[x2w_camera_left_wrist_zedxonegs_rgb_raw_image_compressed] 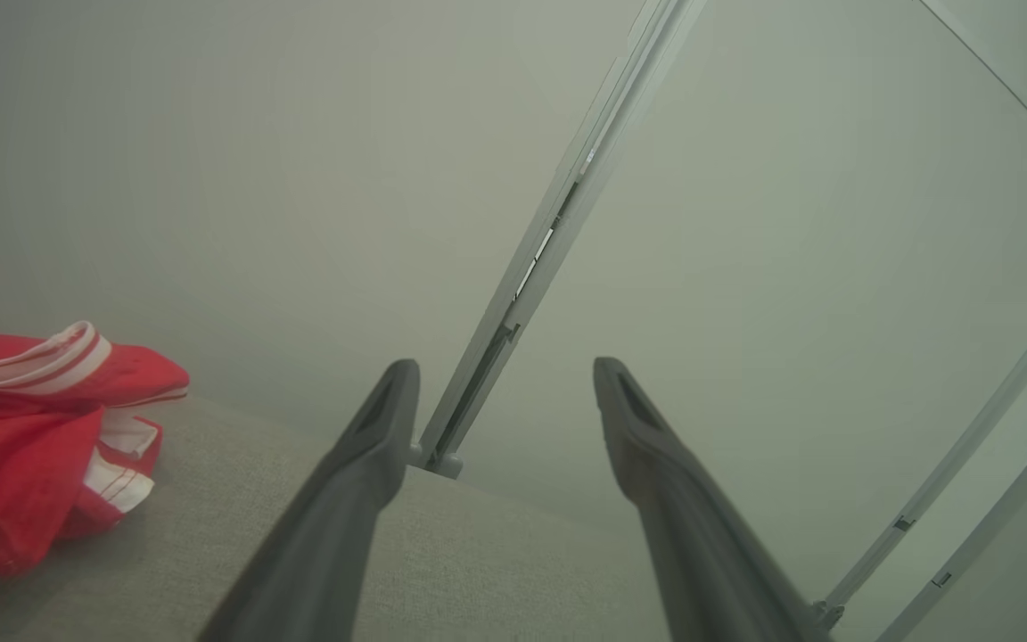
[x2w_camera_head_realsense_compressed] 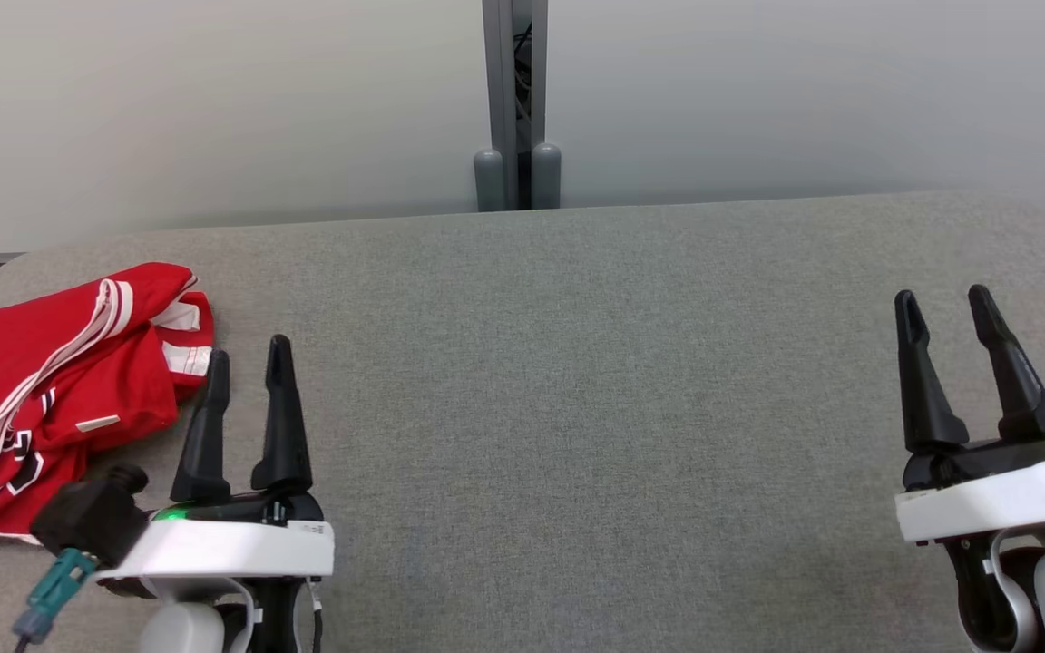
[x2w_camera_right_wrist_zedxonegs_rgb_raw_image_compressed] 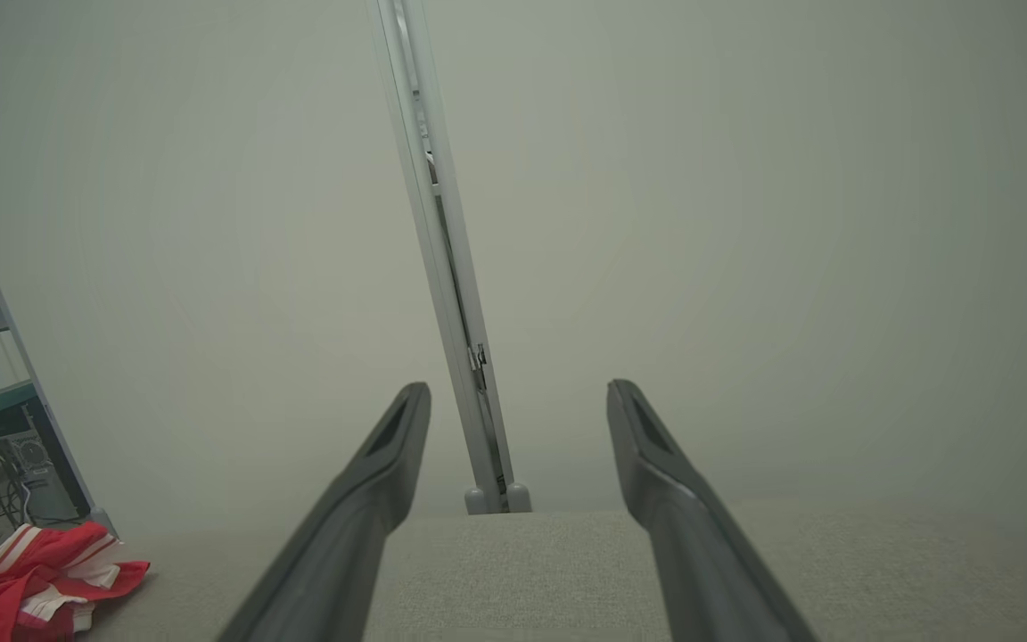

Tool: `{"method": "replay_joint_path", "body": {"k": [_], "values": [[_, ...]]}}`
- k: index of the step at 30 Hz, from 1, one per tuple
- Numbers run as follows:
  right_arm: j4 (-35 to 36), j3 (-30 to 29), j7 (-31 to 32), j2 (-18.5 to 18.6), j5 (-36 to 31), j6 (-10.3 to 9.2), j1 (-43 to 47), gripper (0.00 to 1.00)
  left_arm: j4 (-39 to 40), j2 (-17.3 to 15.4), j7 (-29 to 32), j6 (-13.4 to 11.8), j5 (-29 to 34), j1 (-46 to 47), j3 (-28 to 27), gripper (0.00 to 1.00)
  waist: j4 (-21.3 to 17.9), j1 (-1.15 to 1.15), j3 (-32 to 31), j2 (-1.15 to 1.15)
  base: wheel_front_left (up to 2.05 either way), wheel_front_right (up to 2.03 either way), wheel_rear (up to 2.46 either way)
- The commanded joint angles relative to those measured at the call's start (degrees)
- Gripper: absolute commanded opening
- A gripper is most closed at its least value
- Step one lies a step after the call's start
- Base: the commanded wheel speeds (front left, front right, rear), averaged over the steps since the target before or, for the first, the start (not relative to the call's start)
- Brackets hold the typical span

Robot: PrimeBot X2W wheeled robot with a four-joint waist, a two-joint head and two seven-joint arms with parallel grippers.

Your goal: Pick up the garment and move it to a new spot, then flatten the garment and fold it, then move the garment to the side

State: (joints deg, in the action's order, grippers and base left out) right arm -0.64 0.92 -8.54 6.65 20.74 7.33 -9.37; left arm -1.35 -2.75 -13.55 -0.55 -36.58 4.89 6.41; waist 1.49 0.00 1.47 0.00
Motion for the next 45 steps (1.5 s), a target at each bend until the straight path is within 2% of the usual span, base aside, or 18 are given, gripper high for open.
{"method": "replay_joint_path", "body": {"k": [1, 2, 5, 11, 13, 19, 23, 28, 34, 45], "values": [[0.4, 0.5, -0.9, 0.0, -1.2, 0.23, -0.1, 1.0, 0.3, -0.2, -0.2, -1.1, 2.5, 0.7, 0.6, 1.0, -0.2, 0.0, 0.4, 0.0, 0.0, 0.0, 0.0], [0.4, 0.5, -0.9, 0.0, -1.2, 0.23, -0.1, 1.0, 0.3, -0.2, -0.2, -1.1, 2.5, 0.7, 0.6, 1.0, -0.2, 0.0, 0.4, 0.0, 0.0, 0.0, 0.0], [-0.3, 0.5, -1.5, -0.2, -2.3, 0.23, -0.3, 1.0, 0.0, -0.1, -0.4, -4.2, 7.8, 1.7, 2.3, 1.0, -0.5, 0.0, 1.1, 0.0, 0.0, 0.0, 0.0], [-3.2, 2.1, -2.6, 0.1, -4.8, 0.22, -0.8, 1.0, -2.4, -0.2, -0.7, -7.4, 12.6, 1.6, 5.7, 1.0, -1.0, 0.0, 2.1, 0.0, 0.0, 0.0, 0.0], [-6.3, 1.4, -3.0, -0.5, -5.7, 0.17, -0.1, 1.0, -3.4, -0.2, -0.7, -8.3, 14.5, 1.7, 6.5, 1.0, -1.1, 0.0, 2.3, 0.0, 0.0, 0.0, 0.0], [-7.8, 1.6, -4.1, -1.6, -8.6, 0.19, -1.3, 1.0, -5.7, -0.2, -1.0, -10.3, 20.4, 1.4, 8.9, 1.0, -0.8, 0.0, 2.5, 0.0, 0.0, 0.0, 0.0], [-8.9, 2.7, -4.9, -2.0, -9.9, 0.2, -0.5, 1.0, -6.5, -0.2, -1.2, -11.5, 21.6, 0.6, 9.2, 1.0, -0.4, 0.0, 2.2, 0.0, 0.0, 0.0, 0.0], [-10.5, 3.0, -5.7, -2.7, -9.3, 0.2, 0.5, 1.0, -6.8, -0.2, -1.4, -11.6, 22.2, -0.5, 8.7, 1.0, 0.1, 0.0, 1.6, 0.0, 0.0, 0.0, 0.0], [-12.4, 4.1, -6.6, -3.1, -8.1, 0.2, 0.6, 1.0, -5.6, -0.2, -1.6, -11.5, 18.9, -1.9, 6.6, 1.0, 0.5, 0.0, 1.1, 0.0, 0.0, 0.0, 0.0], [-14.7, 4.0, -6.8, -3.5, -5.9, 0.21, 1.1, 1.0, -8.6, -0.2, -1.6, -8.4, 13.3, -3.1, 5.8, 1.0, 0.4, 0.0, 0.2, 0.0, 0.0, 0.0, 0.0]]}}
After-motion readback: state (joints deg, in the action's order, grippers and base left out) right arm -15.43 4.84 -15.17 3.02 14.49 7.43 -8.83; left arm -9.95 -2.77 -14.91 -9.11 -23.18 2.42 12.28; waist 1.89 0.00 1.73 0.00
